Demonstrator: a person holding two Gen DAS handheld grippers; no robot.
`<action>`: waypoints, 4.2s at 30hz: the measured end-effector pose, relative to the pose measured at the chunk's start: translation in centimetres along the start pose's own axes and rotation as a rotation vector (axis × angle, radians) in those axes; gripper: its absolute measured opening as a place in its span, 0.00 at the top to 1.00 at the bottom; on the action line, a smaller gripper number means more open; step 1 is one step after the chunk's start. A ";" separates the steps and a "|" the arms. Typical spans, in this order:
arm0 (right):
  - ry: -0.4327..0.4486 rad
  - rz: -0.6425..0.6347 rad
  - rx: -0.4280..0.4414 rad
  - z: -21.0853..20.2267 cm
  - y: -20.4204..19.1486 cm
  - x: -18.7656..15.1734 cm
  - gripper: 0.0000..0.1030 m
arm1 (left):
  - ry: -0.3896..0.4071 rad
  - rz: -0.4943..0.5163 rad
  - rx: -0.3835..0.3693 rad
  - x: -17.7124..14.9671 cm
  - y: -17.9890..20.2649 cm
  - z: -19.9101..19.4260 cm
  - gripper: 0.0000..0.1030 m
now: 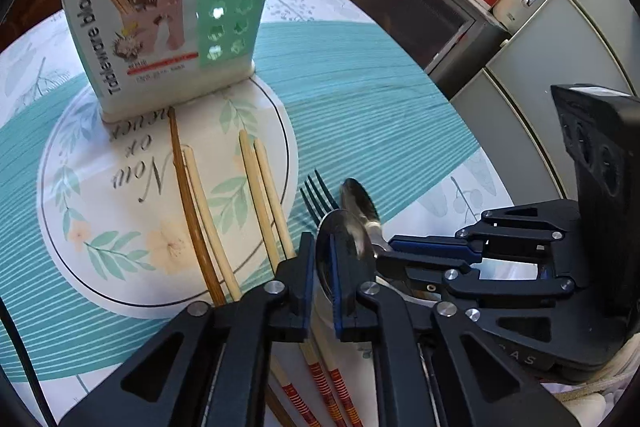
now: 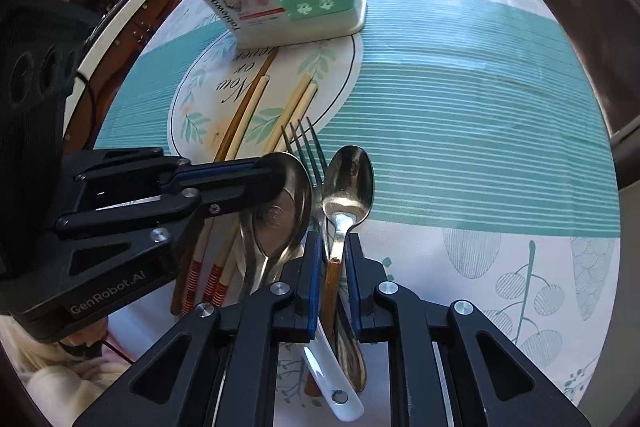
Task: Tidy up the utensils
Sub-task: 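Close left tool on a metal spoon while right tool grasps a wooden-handled spoon, then lift both held spoons upright over the green holder, then lower the spoons into the green holder and open both tools, then move both tools back down to the remaining utensils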
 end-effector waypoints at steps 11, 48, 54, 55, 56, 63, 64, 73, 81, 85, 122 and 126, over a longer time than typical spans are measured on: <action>0.046 -0.015 -0.007 -0.4 -0.2 -0.6 0.94 | -0.028 0.025 -0.053 0.2 -0.1 0.7 0.97; 0.935 -0.067 0.251 -17.5 0.9 14.9 0.94 | 0.922 0.122 0.586 15.2 1.8 -18.4 0.99; 0.931 -0.121 0.277 -13.6 -0.4 19.7 0.94 | 0.906 0.129 0.636 16.5 -0.3 -16.1 0.99; 0.933 -0.134 0.271 -12.6 -0.7 20.6 0.94 | 0.903 0.134 0.642 16.6 -0.4 -15.6 0.99; 0.931 -0.147 0.264 -11.2 -0.6 22.1 0.94 | 0.899 0.146 0.657 16.7 -0.6 -15.1 0.99; 0.932 -0.181 0.247 -5.4 0.0 23.5 0.94 | 0.889 0.194 0.697 16.3 -0.8 -11.9 0.99; 0.933 -0.182 0.248 -4.6 0.2 23.5 0.94 | 0.888 0.193 0.700 16.2 -0.8 -11.6 0.99; 0.936 -0.245 0.218 -0.3 0.7 21.1 0.94 | 0.863 0.220 0.694 15.6 -1.0 -9.6 0.98; 0.887 -0.300 0.193 -0.1 0.7 18.3 0.88 | 0.847 0.253 0.648 14.4 -0.1 -9.2 0.91; 0.886 -0.281 0.197 -1.0 1.2 17.3 0.83 | 0.836 0.254 0.632 14.0 0.1 -9.6 0.86; 0.367 0.004 0.118 -5.9 1.2 -8.5 0.83 | 0.266 -0.029 0.307 -4.5 2.2 -8.9 0.69; 0.320 0.015 0.107 -5.1 1.3 -10.3 0.83 | 0.198 -0.008 0.221 -5.1 3.2 -7.0 0.69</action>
Point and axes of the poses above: each gripper's, at about its wrist camera, not at the fingertips, and z roughly the way its jaws point, y to its right, x to its top, the point moved 2 cm from there along z, roughly the way its jaws point
